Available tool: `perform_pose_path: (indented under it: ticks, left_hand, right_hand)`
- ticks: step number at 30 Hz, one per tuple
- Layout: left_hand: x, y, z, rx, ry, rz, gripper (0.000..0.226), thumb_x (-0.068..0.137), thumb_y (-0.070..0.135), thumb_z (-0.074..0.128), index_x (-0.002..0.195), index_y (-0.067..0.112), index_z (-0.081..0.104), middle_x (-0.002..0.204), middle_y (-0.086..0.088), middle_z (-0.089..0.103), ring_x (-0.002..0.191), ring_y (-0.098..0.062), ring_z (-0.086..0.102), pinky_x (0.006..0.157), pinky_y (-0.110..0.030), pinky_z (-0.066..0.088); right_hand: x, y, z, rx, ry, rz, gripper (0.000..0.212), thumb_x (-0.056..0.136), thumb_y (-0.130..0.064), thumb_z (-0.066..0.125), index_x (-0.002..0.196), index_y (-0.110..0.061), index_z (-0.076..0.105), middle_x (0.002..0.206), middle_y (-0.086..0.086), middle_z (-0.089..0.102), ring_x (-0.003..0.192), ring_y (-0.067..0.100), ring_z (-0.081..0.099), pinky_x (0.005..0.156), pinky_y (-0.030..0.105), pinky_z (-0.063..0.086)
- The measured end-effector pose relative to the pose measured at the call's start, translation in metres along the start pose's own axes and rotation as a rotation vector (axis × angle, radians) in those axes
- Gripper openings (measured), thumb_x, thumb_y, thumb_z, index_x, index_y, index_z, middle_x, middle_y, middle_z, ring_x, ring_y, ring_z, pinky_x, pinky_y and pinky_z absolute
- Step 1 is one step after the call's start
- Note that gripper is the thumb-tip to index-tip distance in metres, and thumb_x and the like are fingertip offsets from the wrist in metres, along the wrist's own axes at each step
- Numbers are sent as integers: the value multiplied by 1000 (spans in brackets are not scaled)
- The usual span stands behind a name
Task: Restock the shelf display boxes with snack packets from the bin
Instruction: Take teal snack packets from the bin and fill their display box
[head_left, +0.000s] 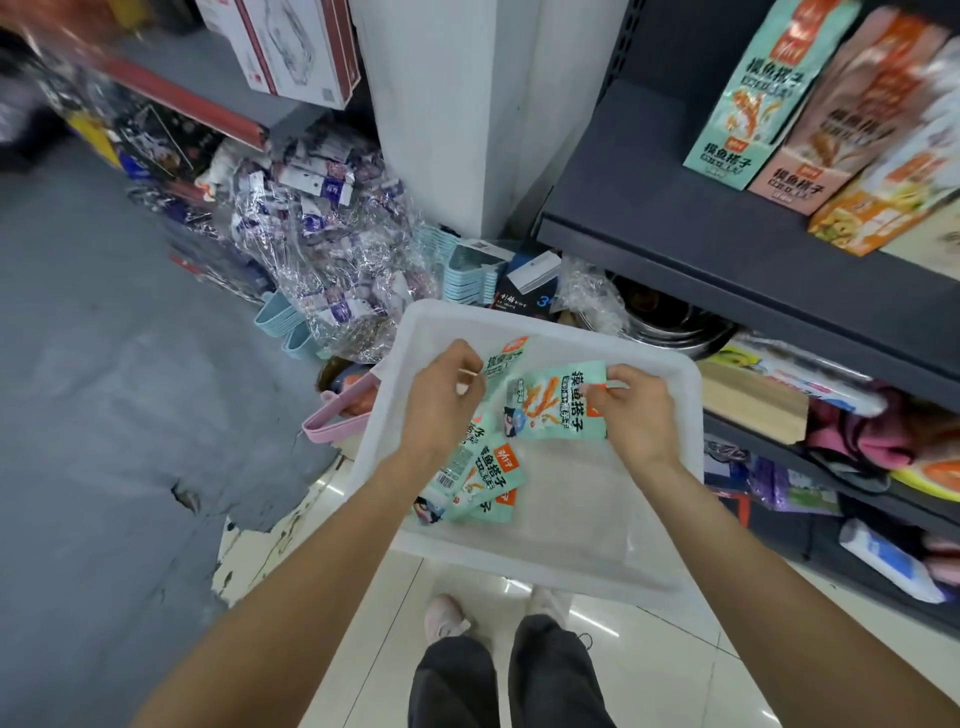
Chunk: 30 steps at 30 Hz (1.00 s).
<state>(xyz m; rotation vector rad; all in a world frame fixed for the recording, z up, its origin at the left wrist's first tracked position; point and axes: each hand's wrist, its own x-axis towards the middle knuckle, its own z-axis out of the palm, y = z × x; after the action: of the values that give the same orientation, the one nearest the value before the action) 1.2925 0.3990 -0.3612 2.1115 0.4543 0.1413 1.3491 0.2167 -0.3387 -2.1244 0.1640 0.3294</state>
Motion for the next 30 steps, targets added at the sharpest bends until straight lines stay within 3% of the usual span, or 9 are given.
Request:
perform_pose_path:
  ticks: [4, 7, 10, 14, 18, 20, 23, 25, 30]
  left_hand:
    - [-8, 33, -20, 185, -129, 320, 6, 87, 9, 60, 92, 12, 57, 127, -2, 61, 101, -24, 62, 82, -38, 52]
    - [-8, 55, -30, 359, -232, 459, 38, 89, 12, 58, 127, 12, 54, 119, -7, 62, 99, -27, 59, 77, -40, 51]
    - [-11, 75, -36, 422, -253, 549, 35, 90, 11, 52, 125, 12, 54, 109, -9, 62, 94, -30, 58, 71, -40, 49]
    - [-5, 88, -40, 281, -257, 579, 19, 87, 22, 63, 105, 15, 62, 132, 2, 55, 112, -17, 52, 87, -26, 44]
    - [17, 114, -43, 156, -221, 518, 51, 87, 20, 66, 133, 17, 47, 138, -1, 46, 126, -16, 41, 95, -10, 25]
    - [31, 133, -44, 152, -210, 507, 56, 89, 13, 62, 140, 15, 39, 137, -5, 47, 125, -19, 42, 98, -14, 27]
    - [50, 167, -34, 95, -258, 490, 50, 90, 12, 59, 138, 19, 45, 131, -4, 54, 118, -19, 50, 100, -26, 38]
    - [63, 189, -20, 62, -293, 476, 53, 92, 15, 58, 141, 24, 41, 131, -3, 54, 118, -16, 50, 99, -25, 39]
    - [120, 239, 21, 124, -287, 514, 56, 94, 16, 55, 142, 36, 34, 110, -8, 52, 103, -17, 52, 91, -24, 41]
  right_hand:
    - [-14, -41, -5, 225, -42, 37, 2, 84, -12, 69, 85, -11, 67, 72, 5, 66, 59, 10, 65, 46, 23, 52]
    - [-23, -66, -14, 337, -71, 67, 8, 83, -13, 71, 88, -8, 70, 80, 13, 69, 67, 22, 67, 50, 26, 56]
    - [-32, -83, -24, 316, -91, 28, 11, 82, -10, 72, 91, -4, 72, 82, 13, 70, 64, 20, 67, 51, 24, 55]
    - [-36, -99, -46, 213, -31, -45, 14, 80, -5, 70, 76, -18, 71, 83, 13, 72, 76, 26, 69, 68, 40, 59]
    - [-30, -115, -83, 169, 0, -192, 15, 81, -1, 67, 82, -15, 72, 75, 3, 69, 64, 8, 64, 62, 28, 53]
    - [-25, -122, -103, 141, -35, -277, 18, 84, 0, 65, 87, -17, 69, 78, -4, 68, 64, -1, 64, 61, 16, 53]
    - [-8, -128, -132, 137, -68, -333, 22, 88, 0, 60, 96, -19, 68, 92, 3, 70, 84, 14, 66, 77, 29, 54]
    - [7, -132, -149, 160, -68, -355, 26, 90, 2, 56, 104, -18, 65, 99, 4, 68, 88, 15, 64, 82, 33, 54]
    - [68, -144, -196, 94, -41, -425, 32, 94, 3, 48, 120, -13, 57, 105, -3, 61, 93, 6, 58, 70, 8, 49]
